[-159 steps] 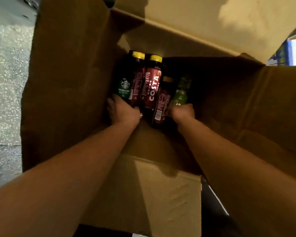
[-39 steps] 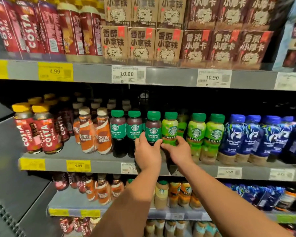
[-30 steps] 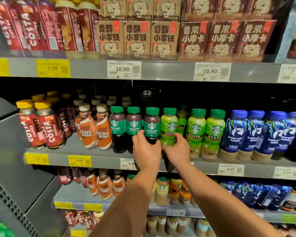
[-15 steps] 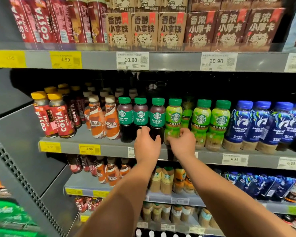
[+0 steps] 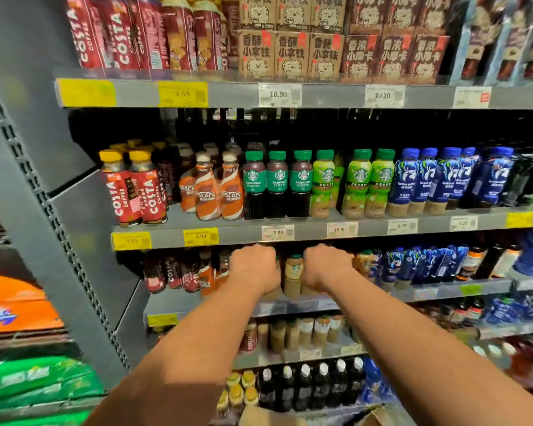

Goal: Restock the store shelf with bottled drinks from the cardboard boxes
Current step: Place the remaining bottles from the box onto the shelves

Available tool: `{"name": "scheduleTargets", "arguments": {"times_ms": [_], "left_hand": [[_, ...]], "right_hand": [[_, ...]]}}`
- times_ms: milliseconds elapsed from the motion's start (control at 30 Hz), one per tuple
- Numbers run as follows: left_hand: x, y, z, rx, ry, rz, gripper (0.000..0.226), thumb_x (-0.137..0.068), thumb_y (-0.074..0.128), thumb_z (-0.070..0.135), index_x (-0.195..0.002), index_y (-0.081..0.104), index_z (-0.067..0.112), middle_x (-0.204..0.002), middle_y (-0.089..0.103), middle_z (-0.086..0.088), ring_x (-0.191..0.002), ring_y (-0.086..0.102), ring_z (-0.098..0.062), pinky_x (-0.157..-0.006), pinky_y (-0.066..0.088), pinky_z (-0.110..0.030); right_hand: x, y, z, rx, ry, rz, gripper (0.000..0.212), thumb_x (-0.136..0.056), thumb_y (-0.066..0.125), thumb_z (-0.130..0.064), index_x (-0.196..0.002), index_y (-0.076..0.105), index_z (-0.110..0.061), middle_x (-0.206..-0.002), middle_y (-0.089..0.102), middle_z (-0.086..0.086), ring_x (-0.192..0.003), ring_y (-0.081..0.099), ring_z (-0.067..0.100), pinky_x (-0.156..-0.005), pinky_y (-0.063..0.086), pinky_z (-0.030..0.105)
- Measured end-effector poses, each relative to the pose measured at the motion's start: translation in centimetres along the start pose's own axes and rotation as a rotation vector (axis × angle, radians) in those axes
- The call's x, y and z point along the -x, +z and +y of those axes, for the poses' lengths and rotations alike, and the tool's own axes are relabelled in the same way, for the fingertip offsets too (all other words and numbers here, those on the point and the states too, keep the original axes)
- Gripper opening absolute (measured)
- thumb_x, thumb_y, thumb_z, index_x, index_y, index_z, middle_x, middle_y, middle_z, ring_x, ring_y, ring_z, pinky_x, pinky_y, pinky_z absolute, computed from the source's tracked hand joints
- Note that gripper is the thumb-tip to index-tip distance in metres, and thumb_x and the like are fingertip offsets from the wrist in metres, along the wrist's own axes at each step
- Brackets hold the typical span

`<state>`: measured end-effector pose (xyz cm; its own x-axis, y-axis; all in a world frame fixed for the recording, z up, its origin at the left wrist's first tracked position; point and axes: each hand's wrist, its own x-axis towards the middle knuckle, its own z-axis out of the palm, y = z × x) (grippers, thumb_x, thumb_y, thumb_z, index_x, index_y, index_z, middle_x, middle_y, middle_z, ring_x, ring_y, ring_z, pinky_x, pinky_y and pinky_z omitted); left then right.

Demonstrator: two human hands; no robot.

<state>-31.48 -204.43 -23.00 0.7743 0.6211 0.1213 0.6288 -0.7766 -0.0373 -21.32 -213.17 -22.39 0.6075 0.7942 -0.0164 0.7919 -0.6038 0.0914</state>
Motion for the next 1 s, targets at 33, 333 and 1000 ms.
{"name": "scheduleTargets", "arguments": {"times_ms": [33,333,1000], "left_hand": [[1.2,0.2,-0.5,-0.012,0.019,-0.001,0.027,-0.087,0.054,0.032,-0.109,0.062,0.018,-0.113,0.064,-0.006,-0.105,0.061,-0.029,-0.075,0.045,-0.035],[9.0,4.0,-2.4,0.051,0.121,-0.102,0.030,-0.089,0.052,0.037,-0.110,0.061,0.017,-0.113,0.063,-0.007,-0.105,0.060,-0.029,-0.072,0.044,-0.034],[13.3,25.7,0.1,0.042,0.128,-0.549,0.030,-0.091,0.043,0.032,-0.113,0.056,0.017,-0.098,0.059,-0.002,-0.090,0.059,-0.025,-0.061,0.039,-0.030]], "right_hand": [[1.4,0.2,-0.9,0.004,0.009,-0.004,0.033,-0.086,0.053,-0.022,-0.117,0.059,-0.013,-0.120,0.062,0.009,-0.110,0.059,0.029,-0.081,0.047,0.036],[8.6,3.7,-5.8,0.047,0.033,-0.139,0.033,-0.090,0.053,-0.030,-0.118,0.056,-0.012,-0.117,0.061,0.009,-0.106,0.059,0.030,-0.071,0.039,0.035],[10.3,26.9,-6.8,-0.161,0.002,-0.691,0.030,-0.086,0.057,-0.024,-0.112,0.058,-0.009,-0.114,0.061,0.012,-0.103,0.061,0.032,-0.074,0.048,0.035]]}}
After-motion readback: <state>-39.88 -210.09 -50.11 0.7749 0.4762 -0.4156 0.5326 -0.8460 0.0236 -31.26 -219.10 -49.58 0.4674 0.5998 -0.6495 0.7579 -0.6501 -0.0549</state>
